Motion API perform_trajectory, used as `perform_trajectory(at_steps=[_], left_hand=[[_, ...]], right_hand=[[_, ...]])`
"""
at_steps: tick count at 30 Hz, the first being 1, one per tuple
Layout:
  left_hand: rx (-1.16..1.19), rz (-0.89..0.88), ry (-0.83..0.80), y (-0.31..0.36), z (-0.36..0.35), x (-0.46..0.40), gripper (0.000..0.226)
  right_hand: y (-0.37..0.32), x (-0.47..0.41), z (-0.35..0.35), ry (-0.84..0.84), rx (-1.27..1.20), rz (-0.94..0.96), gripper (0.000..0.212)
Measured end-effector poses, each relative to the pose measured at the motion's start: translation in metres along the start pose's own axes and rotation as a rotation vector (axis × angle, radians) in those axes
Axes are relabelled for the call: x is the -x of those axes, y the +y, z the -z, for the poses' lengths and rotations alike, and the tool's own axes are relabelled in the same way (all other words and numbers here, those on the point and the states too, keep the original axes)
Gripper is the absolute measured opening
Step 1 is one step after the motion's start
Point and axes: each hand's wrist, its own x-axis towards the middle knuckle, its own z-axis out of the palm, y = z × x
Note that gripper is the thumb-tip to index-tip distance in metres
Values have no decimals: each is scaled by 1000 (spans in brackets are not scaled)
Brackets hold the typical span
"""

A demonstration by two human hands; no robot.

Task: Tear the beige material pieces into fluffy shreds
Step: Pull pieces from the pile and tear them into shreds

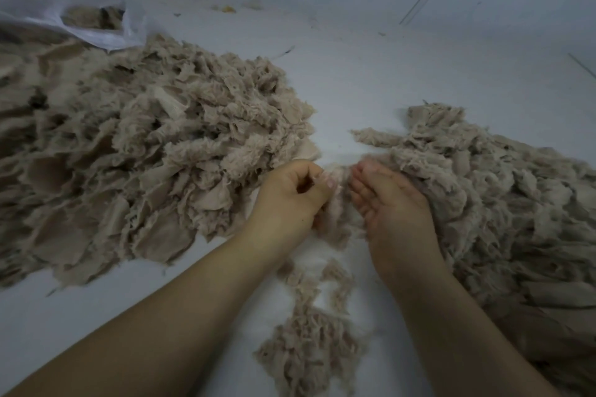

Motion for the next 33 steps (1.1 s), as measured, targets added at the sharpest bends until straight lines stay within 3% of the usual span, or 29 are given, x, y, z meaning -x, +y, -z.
perform_trajectory(at_steps=[6, 11, 13, 18, 24, 26, 29, 31, 33], left_hand=[[154, 33, -87, -3, 0, -4, 18], [181, -33, 39, -6, 8, -9, 28], [45, -151, 120, -7, 11, -10, 29], [-355, -599, 215, -5, 10, -4, 13], [-595, -841, 12, -9, -1, 4, 4], [-543, -791, -1, -7, -1, 6, 6], [-290, -461, 133, -3, 3, 3, 9], [-102, -166, 68, -1, 5, -4, 23], [-79, -57, -35, -3, 5, -10, 30]], right_hand=[[-1, 3, 1, -59, 180, -11, 13], [-3, 4, 2, -100, 173, 13, 11], [-3, 4, 3, -89, 188, 32, 4], [-3, 3, 2, -87, 200, 48, 38], [0, 4, 1, -196, 153, 4, 29], [0, 4, 4, -181, 113, -25, 21], [-1, 2, 4, -166, 153, -3, 16], [-1, 3, 3, -194, 186, 9, 14], [0, 5, 2, -241, 216, -1, 22]])
